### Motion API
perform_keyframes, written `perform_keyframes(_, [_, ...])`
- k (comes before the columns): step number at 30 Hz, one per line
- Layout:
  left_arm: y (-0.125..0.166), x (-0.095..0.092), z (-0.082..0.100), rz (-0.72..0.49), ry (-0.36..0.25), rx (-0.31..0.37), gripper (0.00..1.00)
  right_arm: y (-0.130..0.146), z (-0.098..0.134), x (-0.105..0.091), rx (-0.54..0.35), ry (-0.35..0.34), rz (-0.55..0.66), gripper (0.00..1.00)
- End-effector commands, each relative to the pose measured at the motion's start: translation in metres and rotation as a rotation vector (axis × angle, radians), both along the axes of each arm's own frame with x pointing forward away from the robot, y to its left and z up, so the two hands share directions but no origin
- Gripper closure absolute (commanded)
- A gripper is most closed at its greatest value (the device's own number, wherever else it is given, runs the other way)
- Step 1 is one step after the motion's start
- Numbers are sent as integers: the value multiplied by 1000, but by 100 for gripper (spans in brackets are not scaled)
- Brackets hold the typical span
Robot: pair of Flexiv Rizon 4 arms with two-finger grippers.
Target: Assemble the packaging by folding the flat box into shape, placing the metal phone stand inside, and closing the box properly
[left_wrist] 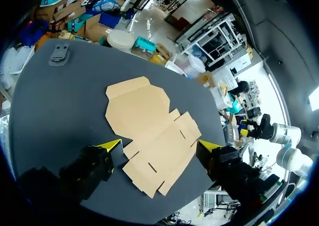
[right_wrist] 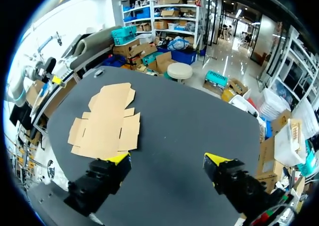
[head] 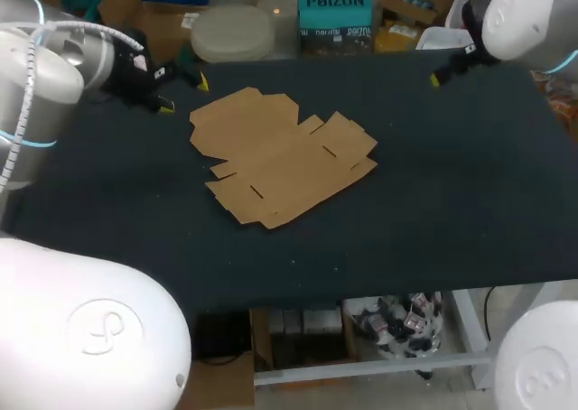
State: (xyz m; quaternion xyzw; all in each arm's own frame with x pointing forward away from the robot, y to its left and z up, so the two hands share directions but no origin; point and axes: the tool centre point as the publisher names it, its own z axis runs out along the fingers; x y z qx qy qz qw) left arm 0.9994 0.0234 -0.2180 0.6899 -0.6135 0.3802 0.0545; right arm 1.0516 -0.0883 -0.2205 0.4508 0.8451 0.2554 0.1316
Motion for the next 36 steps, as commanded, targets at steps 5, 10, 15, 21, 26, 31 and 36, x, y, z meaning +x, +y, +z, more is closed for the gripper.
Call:
perform_keyframes(5, [2, -19, -3, -87, 256, 75, 0, 12, -7, 6, -119, 267, 53, 0])
perform_keyframes(10, [5, -27, -15, -87, 315, 67, 0, 15, -17, -5, -123, 331, 51, 0])
perform_keyframes(15, [5, -37, -26, -88, 353, 56, 0, 17, -28, -11, -107, 320, 100, 0])
perform_keyframes(21, [7, -46, -32, -80, 372, 43, 0, 26, -35, -11, -114, 312, 159, 0])
perform_keyframes(26, [7, -51, -37, -70, 375, 38, 0, 43, -47, -7, -106, 365, 174, 0])
perform_keyframes(31, [8, -55, -41, -68, 385, 34, 0, 60, -59, 3, -94, 409, 205, 0])
perform_keyframes(36, [9, -59, -42, -64, 389, 32, 0, 74, -71, 10, -92, 436, 227, 0])
